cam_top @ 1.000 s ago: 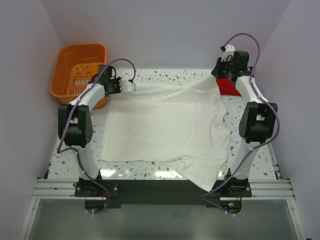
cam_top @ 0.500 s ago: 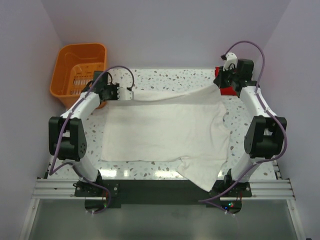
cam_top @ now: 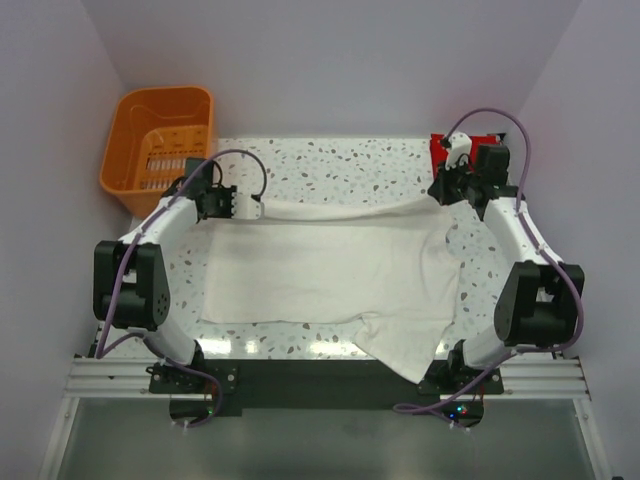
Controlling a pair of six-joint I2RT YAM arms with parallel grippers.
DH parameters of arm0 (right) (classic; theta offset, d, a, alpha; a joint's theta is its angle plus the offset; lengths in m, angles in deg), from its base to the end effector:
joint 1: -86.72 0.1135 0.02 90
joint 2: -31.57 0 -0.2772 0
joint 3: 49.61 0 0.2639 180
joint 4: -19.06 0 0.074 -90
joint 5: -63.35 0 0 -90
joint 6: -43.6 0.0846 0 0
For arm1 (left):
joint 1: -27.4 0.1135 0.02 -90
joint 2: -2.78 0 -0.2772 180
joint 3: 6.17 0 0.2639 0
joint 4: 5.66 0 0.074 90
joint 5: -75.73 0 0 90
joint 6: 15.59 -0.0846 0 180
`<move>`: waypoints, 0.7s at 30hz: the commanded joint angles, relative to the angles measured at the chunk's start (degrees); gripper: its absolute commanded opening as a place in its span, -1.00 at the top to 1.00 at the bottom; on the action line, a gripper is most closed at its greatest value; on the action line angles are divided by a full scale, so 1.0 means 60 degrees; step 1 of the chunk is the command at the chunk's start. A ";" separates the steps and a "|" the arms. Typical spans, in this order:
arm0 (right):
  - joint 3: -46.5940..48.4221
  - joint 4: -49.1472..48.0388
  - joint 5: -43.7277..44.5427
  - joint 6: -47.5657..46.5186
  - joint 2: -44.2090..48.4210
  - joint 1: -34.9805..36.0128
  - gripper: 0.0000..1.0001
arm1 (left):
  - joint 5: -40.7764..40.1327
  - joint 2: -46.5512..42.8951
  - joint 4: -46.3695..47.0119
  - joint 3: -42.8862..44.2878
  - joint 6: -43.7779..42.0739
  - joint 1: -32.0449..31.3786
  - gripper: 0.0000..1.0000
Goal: Fold and stack the t-shirts
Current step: Fold the tshirt
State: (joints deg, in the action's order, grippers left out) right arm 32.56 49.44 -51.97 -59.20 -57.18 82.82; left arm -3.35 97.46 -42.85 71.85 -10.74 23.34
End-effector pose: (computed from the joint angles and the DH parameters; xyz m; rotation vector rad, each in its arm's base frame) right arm 0.3979 0.0091 0.2699 -0.4070 2.1242 0.3219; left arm 0.3860 -0.0435 0.1873 1.8257 1.7391 0.3516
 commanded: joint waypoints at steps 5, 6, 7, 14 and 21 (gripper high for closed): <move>-0.0811 0.0306 -0.0292 -0.0533 0.0758 -0.0053 1.00 | 0.0172 -0.0398 -0.0005 -0.0296 -0.0764 0.0236 1.00; -0.1016 0.0306 -0.0248 -0.0606 0.0773 -0.0038 1.00 | 0.0202 -0.0398 -0.0048 -0.0325 -0.0809 0.0236 1.00; -0.1105 0.0321 -0.0219 -0.0693 0.0788 -0.0053 1.00 | 0.0289 -0.0384 -0.0121 -0.0354 -0.0838 0.0236 1.00; -0.1574 0.0160 0.0148 -0.1148 0.0496 -0.0053 1.00 | 0.0334 -0.0222 -0.0488 -0.0574 -0.0912 0.0236 1.00; -0.1531 0.0189 0.0309 -0.1339 0.0290 -0.0053 1.00 | 0.0261 -0.0076 -0.0854 -0.0779 -0.0839 0.0207 1.00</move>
State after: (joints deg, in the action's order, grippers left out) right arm 22.99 51.64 -51.21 -65.23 -54.80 82.80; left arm -2.50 97.30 -46.33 67.89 -14.76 24.28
